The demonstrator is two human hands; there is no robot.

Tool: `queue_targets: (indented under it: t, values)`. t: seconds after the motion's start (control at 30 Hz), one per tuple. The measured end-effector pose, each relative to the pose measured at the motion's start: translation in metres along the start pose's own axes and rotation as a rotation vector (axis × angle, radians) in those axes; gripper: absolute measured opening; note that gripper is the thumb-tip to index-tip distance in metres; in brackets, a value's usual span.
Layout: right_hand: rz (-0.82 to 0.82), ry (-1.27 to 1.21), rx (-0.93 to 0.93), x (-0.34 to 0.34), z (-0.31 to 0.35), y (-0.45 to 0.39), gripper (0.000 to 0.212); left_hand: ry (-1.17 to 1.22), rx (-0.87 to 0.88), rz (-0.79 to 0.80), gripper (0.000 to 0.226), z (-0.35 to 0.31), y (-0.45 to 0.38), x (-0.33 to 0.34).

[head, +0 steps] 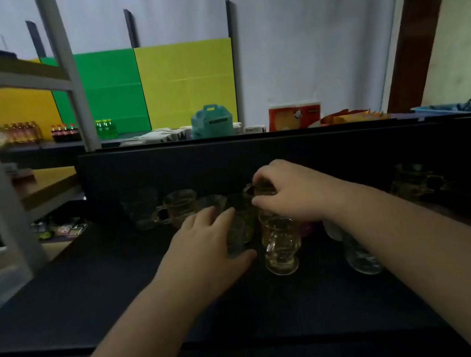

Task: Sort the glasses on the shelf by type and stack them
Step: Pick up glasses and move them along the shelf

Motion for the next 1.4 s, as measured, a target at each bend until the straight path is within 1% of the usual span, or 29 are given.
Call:
queue_targets:
  t: [0.1,0.23,0.33,0.47,0.57,0.67,0.77,0.83,0.9,1.0,1.1,1.17,1.23,1.27,1.4]
  values:
    - [0.079,0.096,0.047,0.012,0.009,-0.014,0.057,-0.007,0.016,0.002,0.085,0.009,-0.006,0.005]
    - [0.163,0.181,0.101,0.028,0.018,-0.027,0.061,0.053,0.081,-0.014,0.078,0.017,-0.011,0.006]
    - [0.150,0.190,0.090,0.033,0.028,-0.036,0.060,0.082,0.119,-0.062,0.074,0.025,-0.007,0.000]
    - [0.098,0.179,0.050,0.039,0.052,-0.048,0.060,0.099,0.127,-0.114,0.076,0.047,0.005,-0.009]
    - [0.070,0.167,0.020,0.042,0.076,-0.060,0.061,0.097,0.126,-0.198,0.075,0.067,0.021,-0.024]
    - [0.091,0.178,0.003,0.054,0.100,-0.077,0.064,0.068,0.103,-0.286,0.075,0.088,0.037,-0.041]
    - [0.145,0.207,0.033,0.074,0.116,-0.092,0.070,0.022,0.086,-0.348,0.078,0.106,0.048,-0.053]
    - [0.183,0.212,0.061,0.086,0.121,-0.099,0.072,0.006,0.061,-0.351,0.081,0.116,0.054,-0.056]
    - [0.196,0.227,0.080,0.094,0.124,-0.104,0.069,-0.002,0.042,-0.347,0.084,0.125,0.058,-0.058]
    - [0.179,0.245,0.107,0.100,0.125,-0.110,0.064,-0.004,0.018,-0.336,0.086,0.134,0.063,-0.059]
    - [0.162,0.233,0.128,0.105,0.124,-0.113,0.071,0.007,0.007,-0.329,0.086,0.140,0.066,-0.060]
    - [0.147,0.225,0.128,0.106,0.124,-0.112,0.067,0.004,0.001,-0.333,0.086,0.142,0.068,-0.061]
    - [0.119,0.199,0.139,0.104,0.124,-0.110,0.059,0.007,-0.005,-0.328,0.087,0.142,0.068,-0.061]
    - [0.105,0.173,0.146,0.104,0.124,-0.108,0.058,0.010,-0.007,-0.328,0.087,0.141,0.069,-0.061]
    - [0.044,0.043,0.144,0.095,0.119,-0.092,0.064,0.012,-0.024,-0.335,0.086,0.136,0.074,-0.064]
Point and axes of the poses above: each hand's wrist, its own y-axis away from the middle knuckle, its own x-axis out of the palm, z = x × y, the point moved 8 cm from there along -y, towards the middle knuckle, and after that the axes turned 8 degrees about x, right-handed, at the moved point
